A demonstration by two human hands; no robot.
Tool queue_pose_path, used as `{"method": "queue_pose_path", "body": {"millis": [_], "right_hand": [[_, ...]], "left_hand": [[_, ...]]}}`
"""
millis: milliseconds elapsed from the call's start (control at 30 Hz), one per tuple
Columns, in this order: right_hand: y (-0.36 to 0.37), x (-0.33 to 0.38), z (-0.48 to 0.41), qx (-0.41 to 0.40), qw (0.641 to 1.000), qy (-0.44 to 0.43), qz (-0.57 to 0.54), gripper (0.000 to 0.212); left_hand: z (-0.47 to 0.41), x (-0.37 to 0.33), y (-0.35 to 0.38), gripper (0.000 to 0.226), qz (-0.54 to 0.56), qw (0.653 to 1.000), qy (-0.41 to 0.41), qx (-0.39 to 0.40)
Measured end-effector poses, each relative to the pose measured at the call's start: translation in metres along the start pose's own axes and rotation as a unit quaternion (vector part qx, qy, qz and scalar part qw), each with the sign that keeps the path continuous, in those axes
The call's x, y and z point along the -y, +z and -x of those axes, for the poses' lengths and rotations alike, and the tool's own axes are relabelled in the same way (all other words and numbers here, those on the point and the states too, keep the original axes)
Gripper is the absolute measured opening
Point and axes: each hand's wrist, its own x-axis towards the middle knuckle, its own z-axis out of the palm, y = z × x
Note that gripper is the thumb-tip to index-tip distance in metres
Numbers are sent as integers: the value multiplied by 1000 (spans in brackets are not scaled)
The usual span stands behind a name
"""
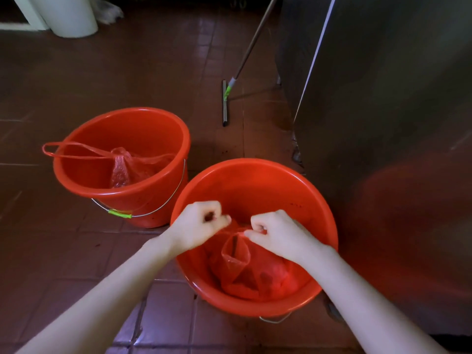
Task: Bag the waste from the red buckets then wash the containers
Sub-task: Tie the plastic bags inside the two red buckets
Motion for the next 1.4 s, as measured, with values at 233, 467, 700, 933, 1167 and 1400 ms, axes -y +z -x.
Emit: {"method": "queue_pose_path", "body": {"millis": [233, 467, 700, 933, 1167, 1400], "right_hand": [[0, -15, 11, -14, 998, 11, 60, 41], [-7, -38, 30, -5, 997, 77, 12, 41], [-2, -26, 0, 20, 988, 109, 104, 37], [23, -8, -33, 56, 977, 75, 190, 50], [56, 4, -49, 104, 940, 105, 307, 35], [62, -1, -51, 87, 951, 124, 268, 17]], "left_hand": [[-5, 10, -23, 26, -296, 930, 197, 96], [-8, 30, -42, 26, -281, 941, 177, 60], [-12, 20, -28, 26, -248, 960, 124, 46], [7, 58, -90, 26, -248, 940, -8, -232], [10, 105, -118, 39, -441, 876, -178, -81], [3, 90, -115, 40, -428, 897, -107, 15]]}}
